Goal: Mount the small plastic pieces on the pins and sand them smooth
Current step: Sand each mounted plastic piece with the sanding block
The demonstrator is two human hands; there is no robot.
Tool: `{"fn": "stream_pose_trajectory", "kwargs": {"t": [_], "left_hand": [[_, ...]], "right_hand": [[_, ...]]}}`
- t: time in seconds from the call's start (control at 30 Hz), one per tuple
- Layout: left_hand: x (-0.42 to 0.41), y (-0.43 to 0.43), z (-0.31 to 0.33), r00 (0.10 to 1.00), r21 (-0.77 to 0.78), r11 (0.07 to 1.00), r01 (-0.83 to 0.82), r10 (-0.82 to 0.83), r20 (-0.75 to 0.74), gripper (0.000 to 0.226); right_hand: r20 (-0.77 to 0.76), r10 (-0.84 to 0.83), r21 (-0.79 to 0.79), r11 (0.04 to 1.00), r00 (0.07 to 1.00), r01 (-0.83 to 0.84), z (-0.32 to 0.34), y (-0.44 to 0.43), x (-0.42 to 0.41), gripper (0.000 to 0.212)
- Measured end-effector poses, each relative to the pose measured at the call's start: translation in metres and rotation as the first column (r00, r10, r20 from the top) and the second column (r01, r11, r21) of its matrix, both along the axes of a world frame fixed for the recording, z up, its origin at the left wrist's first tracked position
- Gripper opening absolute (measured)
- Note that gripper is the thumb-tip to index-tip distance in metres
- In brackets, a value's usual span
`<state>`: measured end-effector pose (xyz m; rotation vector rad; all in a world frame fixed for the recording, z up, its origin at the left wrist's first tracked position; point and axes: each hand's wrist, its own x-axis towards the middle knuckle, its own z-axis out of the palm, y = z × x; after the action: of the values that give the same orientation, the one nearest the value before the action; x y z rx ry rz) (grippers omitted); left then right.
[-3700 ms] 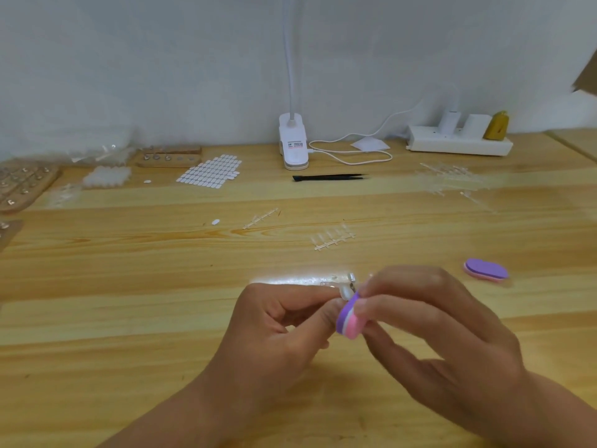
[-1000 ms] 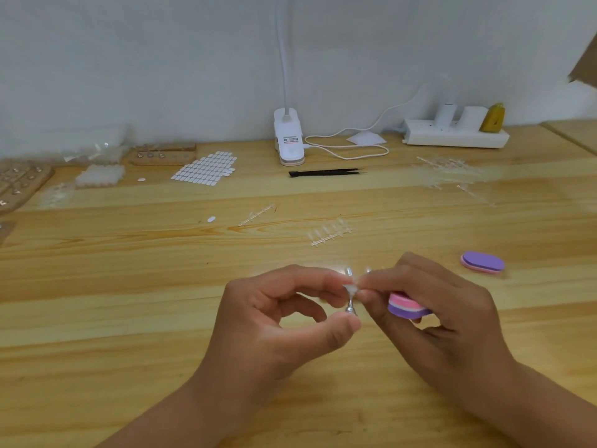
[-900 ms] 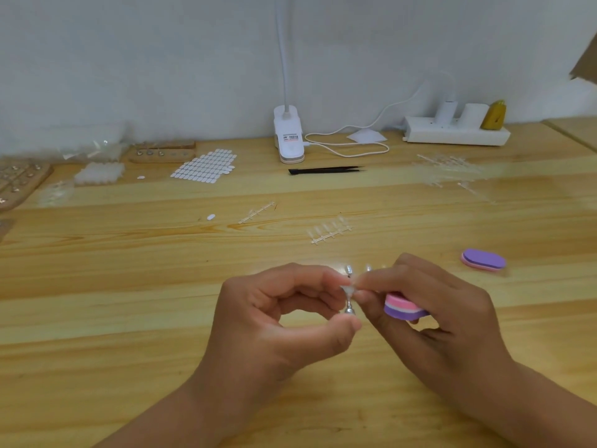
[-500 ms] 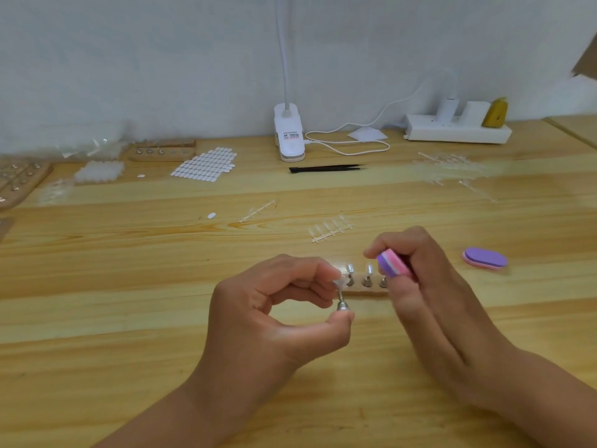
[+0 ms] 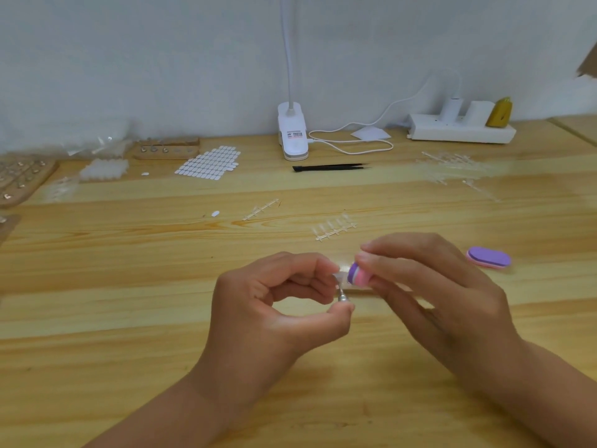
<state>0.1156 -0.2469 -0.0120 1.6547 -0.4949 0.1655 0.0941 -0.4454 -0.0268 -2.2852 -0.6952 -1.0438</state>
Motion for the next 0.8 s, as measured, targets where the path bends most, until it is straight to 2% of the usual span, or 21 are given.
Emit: {"fn": "stream_pose_trajectory", "kwargs": {"t": [0.13, 0.23, 0.4, 0.47, 0.53, 0.6, 0.7, 0.8], "left_hand": [[0.0, -0.001, 0.0, 1.0, 0.043, 0.999, -0.008, 0.007, 0.015, 0.031], [-0.002, -0.002, 0.001, 0.999, 0.084, 0.996, -0.01, 0.005, 0.051, 0.03], [-0.003, -0.002, 0.002, 0.996, 0.112, 0.991, -0.077, 0.071, 0.053, 0.03], [-0.004, -0.004, 0.001, 0.996, 0.142, 0.987, -0.073, 0.065, 0.058, 0.028], [-0.005, -0.004, 0.001, 0.996, 0.151, 0.986, -0.07, 0.061, 0.058, 0.029], [-0.005, -0.004, 0.0, 0.998, 0.129, 0.99, -0.066, 0.065, 0.008, 0.027], [-0.004, -0.003, -0.001, 0.997, 0.109, 0.992, -0.058, 0.062, -0.041, 0.025], [-0.005, -0.004, 0.0, 0.999, 0.109, 0.993, -0.037, 0.039, -0.014, 0.028]], "right_hand": [[0.051, 0.03, 0.099, 0.994, 0.998, -0.035, 0.0, 0.003, 0.005, 0.024], [0.055, 0.102, 0.062, 0.992, 0.993, -0.106, -0.005, 0.006, 0.001, 0.026], [-0.006, 0.04, 0.06, 0.997, 0.999, -0.04, -0.002, -0.003, 0.007, 0.03], [0.0, 0.107, 0.01, 0.994, 0.994, -0.107, -0.003, 0.002, 0.002, 0.036], [-0.019, 0.15, -0.103, 0.983, 0.988, -0.152, -0.004, 0.002, 0.0, 0.04], [-0.03, 0.123, -0.177, 0.976, 0.992, -0.127, -0.004, -0.004, 0.003, 0.04], [-0.017, 0.079, -0.142, 0.987, 0.997, -0.081, -0.003, -0.004, 0.005, 0.042], [-0.003, 0.141, -0.132, 0.981, 0.99, -0.14, -0.005, 0.003, 0.002, 0.044]]}}
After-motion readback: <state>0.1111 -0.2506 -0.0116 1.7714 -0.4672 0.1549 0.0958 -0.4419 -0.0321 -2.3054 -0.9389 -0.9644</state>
